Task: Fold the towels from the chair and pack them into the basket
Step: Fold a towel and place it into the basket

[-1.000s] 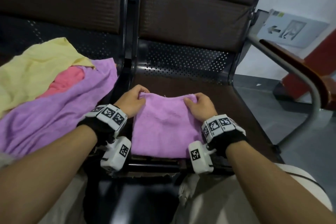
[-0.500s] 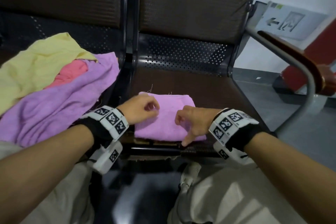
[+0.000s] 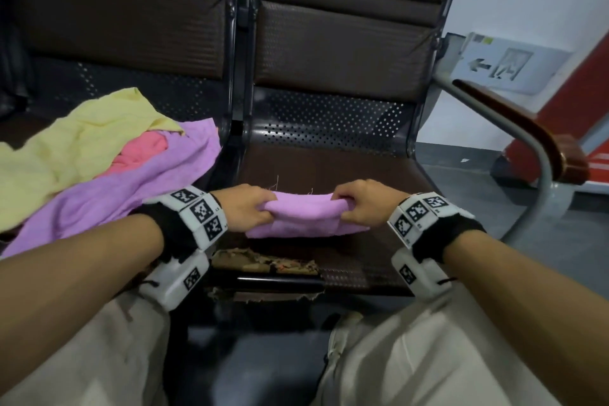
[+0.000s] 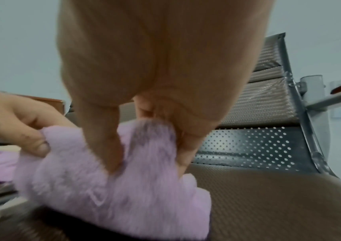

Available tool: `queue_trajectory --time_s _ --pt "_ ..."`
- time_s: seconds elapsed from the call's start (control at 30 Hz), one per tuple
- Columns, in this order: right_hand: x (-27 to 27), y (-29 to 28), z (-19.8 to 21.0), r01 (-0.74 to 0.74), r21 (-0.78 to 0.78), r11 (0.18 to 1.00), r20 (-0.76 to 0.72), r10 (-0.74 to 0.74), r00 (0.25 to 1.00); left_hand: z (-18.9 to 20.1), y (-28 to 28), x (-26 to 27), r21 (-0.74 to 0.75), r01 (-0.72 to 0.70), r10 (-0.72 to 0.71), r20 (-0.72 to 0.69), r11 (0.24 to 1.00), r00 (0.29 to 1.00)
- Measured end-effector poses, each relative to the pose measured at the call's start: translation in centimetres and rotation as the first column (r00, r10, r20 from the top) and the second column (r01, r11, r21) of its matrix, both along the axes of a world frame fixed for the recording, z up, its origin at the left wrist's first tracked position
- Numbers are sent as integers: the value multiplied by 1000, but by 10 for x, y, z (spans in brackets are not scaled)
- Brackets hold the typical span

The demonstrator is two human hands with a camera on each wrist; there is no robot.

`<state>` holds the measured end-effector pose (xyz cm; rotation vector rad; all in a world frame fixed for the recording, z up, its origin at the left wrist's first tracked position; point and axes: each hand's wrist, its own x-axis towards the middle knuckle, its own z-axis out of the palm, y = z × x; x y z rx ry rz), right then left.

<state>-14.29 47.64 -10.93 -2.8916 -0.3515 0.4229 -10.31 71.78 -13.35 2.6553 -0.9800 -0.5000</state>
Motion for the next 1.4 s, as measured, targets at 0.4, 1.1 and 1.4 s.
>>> queue_trajectory --time_s 0.4,1.1,1.4 --pt "61 -23 -35 358 222 907 -165 -327 930 -22 -11 70 59 -147 159 -320 987 934" --pt "80 -1 -41 509 261 820 -305 -430 850 -21 -18 77 117 1 24 -214 993 977" --pt "39 27 51 181 719 671 30 -291 956 29 -22 41 -538 -173 58 -225 825 973"
